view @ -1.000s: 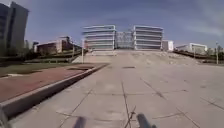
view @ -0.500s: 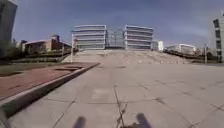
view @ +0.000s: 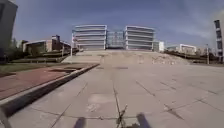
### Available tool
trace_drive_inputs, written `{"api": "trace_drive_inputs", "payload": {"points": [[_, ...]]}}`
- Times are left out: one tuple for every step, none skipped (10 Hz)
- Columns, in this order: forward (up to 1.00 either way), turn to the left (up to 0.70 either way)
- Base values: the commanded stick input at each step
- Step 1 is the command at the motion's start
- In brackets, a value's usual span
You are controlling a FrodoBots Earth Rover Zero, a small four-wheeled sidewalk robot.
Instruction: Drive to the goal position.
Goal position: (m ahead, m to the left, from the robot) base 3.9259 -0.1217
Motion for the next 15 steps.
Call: {"api": "trace_drive_inputs", "payload": {"points": [[0.7, 0.0], [0.7, 0.0], [0.7, 0.0], [0.7, 0.0], [0.7, 0.0], [0.7, 0.0], [0.7, 0.0], [0.7, 0.0], [0.7, 0.0], [0.7, 0.0], [0.7, 0.0], [0.7, 0.0], [0.7, 0.0], [0.7, 0.0], [0.7, 0.0]]}}
